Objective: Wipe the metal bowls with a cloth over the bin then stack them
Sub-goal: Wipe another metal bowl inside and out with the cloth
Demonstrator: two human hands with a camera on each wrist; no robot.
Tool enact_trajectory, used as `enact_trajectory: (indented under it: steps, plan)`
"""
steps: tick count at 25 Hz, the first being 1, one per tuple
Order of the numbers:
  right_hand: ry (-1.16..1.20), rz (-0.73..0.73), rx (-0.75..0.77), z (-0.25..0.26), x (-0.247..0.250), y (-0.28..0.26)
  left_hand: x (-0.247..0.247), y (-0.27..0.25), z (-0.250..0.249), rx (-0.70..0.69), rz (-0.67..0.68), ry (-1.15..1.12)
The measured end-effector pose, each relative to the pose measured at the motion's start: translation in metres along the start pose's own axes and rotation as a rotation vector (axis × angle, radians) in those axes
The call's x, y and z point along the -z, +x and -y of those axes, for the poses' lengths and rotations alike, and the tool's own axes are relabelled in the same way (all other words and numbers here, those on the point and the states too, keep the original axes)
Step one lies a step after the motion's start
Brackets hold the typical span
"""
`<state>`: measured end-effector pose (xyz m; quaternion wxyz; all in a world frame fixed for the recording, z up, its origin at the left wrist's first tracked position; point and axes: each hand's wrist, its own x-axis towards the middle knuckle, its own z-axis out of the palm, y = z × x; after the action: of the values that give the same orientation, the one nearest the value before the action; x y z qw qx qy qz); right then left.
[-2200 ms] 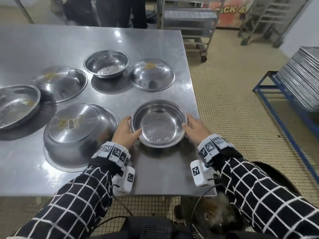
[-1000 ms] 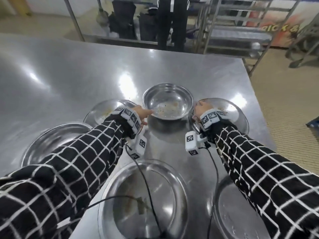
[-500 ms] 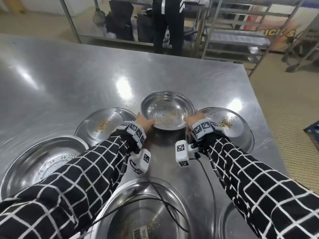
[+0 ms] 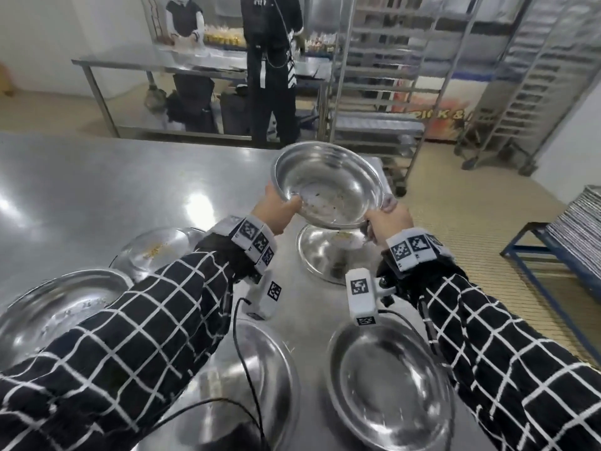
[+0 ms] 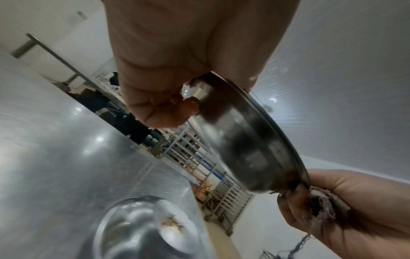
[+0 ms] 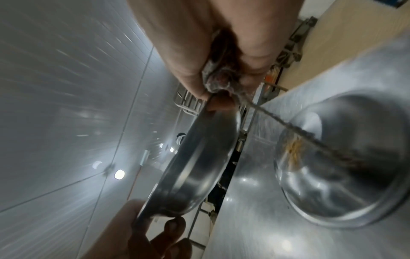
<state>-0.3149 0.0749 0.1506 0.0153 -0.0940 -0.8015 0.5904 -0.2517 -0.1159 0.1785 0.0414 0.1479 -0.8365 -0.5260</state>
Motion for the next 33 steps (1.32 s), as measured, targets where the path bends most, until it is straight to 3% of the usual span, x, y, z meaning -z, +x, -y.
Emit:
enact_trajectory:
  steps: [3, 6, 12, 16, 19, 24, 30, 33]
  plan:
    - [0.040, -0.111, 0.022, -0.002, 0.090, -0.035, -0.052, -0.053, -0.046, -0.113, 0.062, -0.063]
    - [0.051, -0.192, 0.017, -0.018, 0.179, -0.073, -0.110, -0.099, -0.073, -0.130, 0.140, -0.064]
    - [0.098, -0.389, -0.052, -0.087, 0.351, -0.152, -0.252, -0.195, -0.107, -0.194, 0.347, -0.103]
    - [0.142, -0.537, -0.099, -0.129, 0.435, -0.205, -0.334, -0.253, -0.121, -0.159, 0.589, -0.164]
    - [0.156, -0.604, -0.144, -0.155, 0.474, -0.229, -0.380, -0.282, -0.129, -0.079, 0.732, -0.296]
    - [0.159, -0.683, -0.164, -0.192, 0.500, -0.247, -0.427, -0.297, -0.139, -0.041, 0.744, -0.506]
    - [-0.149, -0.703, -0.203, -0.224, 0.505, -0.260, -0.444, -0.283, -0.131, -0.230, 0.707, -0.306]
    - [-0.241, -0.697, -0.178, -0.242, 0.508, -0.243, -0.447, -0.272, -0.115, -0.287, 0.762, -0.176]
